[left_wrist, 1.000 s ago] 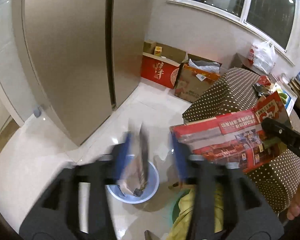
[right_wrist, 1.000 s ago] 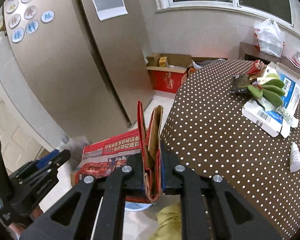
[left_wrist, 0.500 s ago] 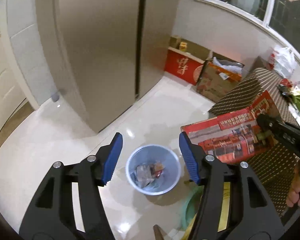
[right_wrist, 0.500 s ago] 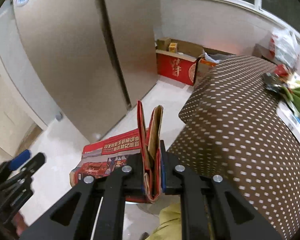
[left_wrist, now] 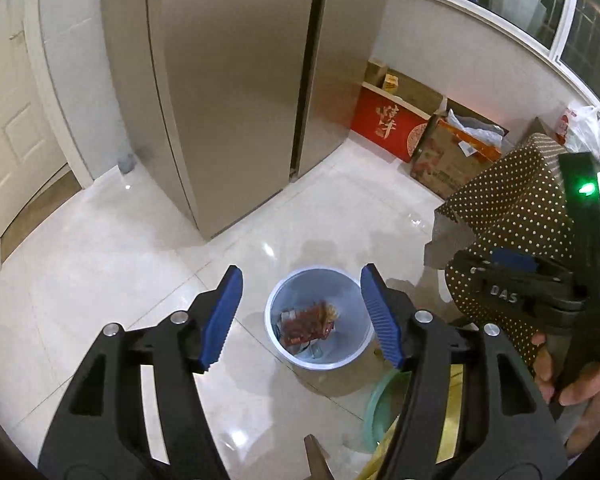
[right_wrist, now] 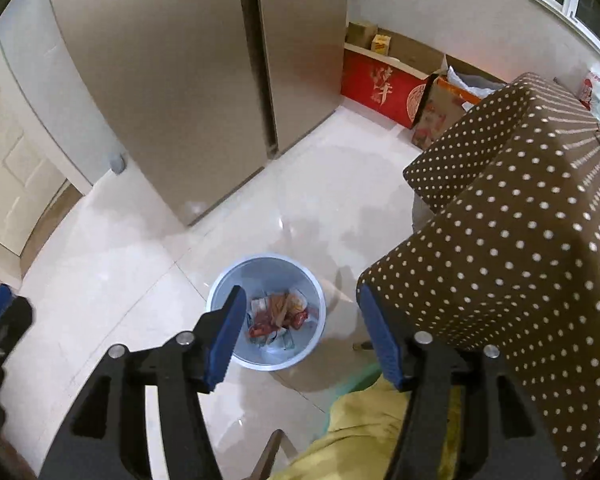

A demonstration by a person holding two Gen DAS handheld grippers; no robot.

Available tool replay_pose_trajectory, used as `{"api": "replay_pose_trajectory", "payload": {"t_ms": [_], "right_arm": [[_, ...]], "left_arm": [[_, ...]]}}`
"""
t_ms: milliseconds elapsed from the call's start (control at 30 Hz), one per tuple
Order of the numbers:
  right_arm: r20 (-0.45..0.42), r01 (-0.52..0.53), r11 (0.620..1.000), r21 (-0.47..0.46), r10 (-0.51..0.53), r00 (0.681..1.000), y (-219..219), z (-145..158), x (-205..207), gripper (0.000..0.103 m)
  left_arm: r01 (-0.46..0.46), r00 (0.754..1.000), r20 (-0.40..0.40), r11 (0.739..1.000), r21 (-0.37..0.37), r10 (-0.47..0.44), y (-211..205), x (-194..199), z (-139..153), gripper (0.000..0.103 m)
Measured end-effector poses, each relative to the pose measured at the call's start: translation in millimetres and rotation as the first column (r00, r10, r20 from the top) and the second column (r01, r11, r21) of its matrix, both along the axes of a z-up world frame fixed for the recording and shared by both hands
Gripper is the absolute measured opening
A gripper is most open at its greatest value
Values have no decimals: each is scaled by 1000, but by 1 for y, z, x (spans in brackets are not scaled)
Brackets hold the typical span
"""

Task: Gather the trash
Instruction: 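Open both tools to drop the newspaper item and carton into the wastebasket, then reach the right tool to the white dropper bottle and close on it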

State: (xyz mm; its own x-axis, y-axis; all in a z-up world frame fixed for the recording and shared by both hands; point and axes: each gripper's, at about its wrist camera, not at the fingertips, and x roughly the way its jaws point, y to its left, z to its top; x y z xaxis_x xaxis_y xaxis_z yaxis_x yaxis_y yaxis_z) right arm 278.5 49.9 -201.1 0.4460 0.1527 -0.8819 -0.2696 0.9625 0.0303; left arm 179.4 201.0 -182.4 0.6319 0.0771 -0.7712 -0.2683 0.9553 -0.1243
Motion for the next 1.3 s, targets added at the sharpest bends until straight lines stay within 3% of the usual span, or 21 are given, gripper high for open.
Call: {"api": "replay_pose_trajectory", "payload": {"t_ms": [167, 400, 667, 900, 1067, 1200, 1300], "right_arm": [[39, 13, 1000, 11, -14, 999, -18, 25, -11, 59], [109, 52, 992, 116, -65, 992, -60, 73, -33, 59], [139, 190, 958, 216, -223, 965, -140, 106, -55, 59], [171, 394, 893, 216, -432, 885, -226, 117, -78, 62], [133, 518, 815, 261, -562, 817, -289, 112, -97, 63], [115, 603, 764, 229, -637, 763, -326, 99, -98, 63], [101, 612, 755, 235, -645, 757, -339, 92, -95, 63]], "left_arm": [[25, 1000, 6, 1000, 17, -25, -17, 4, 8, 64], [97, 993, 59, 994, 57, -100, -54, 1, 37, 69], [245, 957, 135, 966, 88, -255, -112, 5, 74, 78], [386, 903, 168, 919, 83, -395, -175, 12, 92, 85], [484, 860, 153, 873, 53, -486, -224, 21, 93, 85], [536, 832, 151, 844, 25, -533, -252, 25, 91, 86], [574, 812, 135, 819, -1, -568, -275, 31, 87, 87]]}}
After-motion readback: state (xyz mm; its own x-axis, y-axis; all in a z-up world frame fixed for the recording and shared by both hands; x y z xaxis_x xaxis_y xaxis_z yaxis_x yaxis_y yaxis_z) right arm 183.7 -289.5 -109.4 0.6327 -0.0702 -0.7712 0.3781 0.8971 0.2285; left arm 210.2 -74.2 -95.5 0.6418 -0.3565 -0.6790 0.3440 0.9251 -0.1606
